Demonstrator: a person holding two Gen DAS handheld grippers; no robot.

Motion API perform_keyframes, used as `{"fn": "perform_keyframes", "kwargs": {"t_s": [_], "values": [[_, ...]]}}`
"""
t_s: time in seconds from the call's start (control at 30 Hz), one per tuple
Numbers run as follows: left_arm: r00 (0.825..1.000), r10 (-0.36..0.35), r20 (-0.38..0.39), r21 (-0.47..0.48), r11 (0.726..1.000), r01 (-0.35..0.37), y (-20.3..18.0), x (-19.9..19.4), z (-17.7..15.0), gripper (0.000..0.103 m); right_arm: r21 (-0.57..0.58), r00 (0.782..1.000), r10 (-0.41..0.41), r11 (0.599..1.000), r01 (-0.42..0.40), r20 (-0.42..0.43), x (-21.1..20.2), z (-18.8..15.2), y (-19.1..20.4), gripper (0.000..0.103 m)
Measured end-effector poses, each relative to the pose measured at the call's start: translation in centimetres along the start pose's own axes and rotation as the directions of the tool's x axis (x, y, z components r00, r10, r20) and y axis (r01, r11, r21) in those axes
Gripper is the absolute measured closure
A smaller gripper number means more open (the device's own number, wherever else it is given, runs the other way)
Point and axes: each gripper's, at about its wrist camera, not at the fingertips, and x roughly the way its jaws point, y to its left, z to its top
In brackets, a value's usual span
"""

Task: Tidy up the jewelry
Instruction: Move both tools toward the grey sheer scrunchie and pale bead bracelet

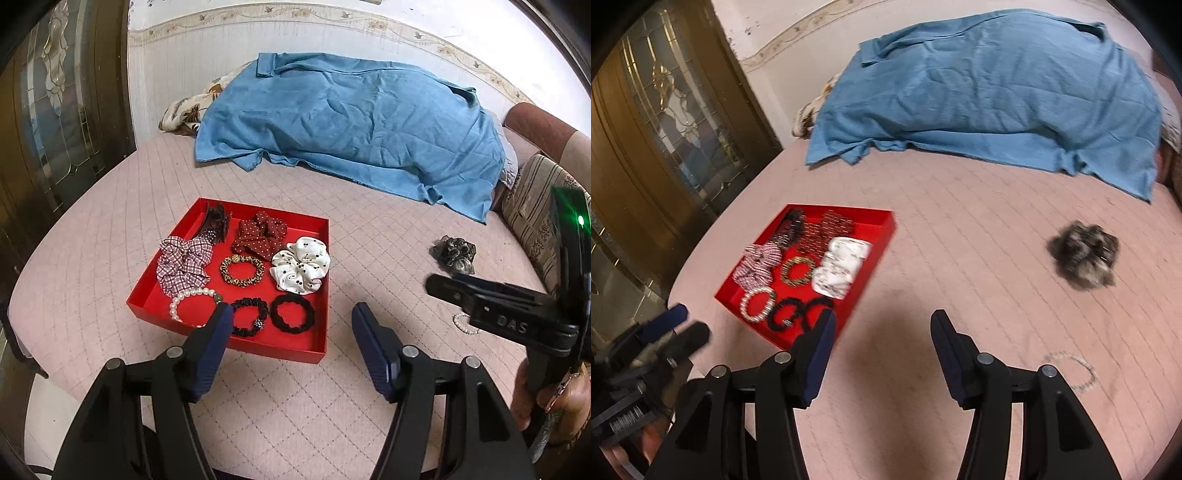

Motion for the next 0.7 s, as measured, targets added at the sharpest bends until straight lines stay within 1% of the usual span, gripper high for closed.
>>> {"fn": "perform_keyframes", "kwargs": {"t_s": [0.3,0.4,0.53,0.7], "values": [[1.000,-0.002,-0.007,0.047,0.999,0.003,-1.5,-0.5,-0.3,0.035,0.067,0.993,-0.117,0.991,0.116,0.003,-3.9,-3.0,-6.8,0.043],[1.000,-0.007,-0.011,0.065,0.998,0.008,-2.1,-0.4,-0.3,0.031,0.107,0.987,-0.161,0.981,0.160,0.004,-5.3,-3.9,-9.7,0.041],[0.999,-0.032,-0.039,0.077,0.996,0.035,-3.2,0.4,-0.3,0.030,0.177,0.977,-0.213,0.962,0.208,0.006,-7.0,-4.8,-13.8,0.041],[0.993,-0.080,-0.083,0.099,0.991,0.088,-5.4,1.9,-0.2,0.030,0.238,0.971,-0.239,0.943,0.232,0.000,-7.4,-5.5,-17.1,0.040]]}}
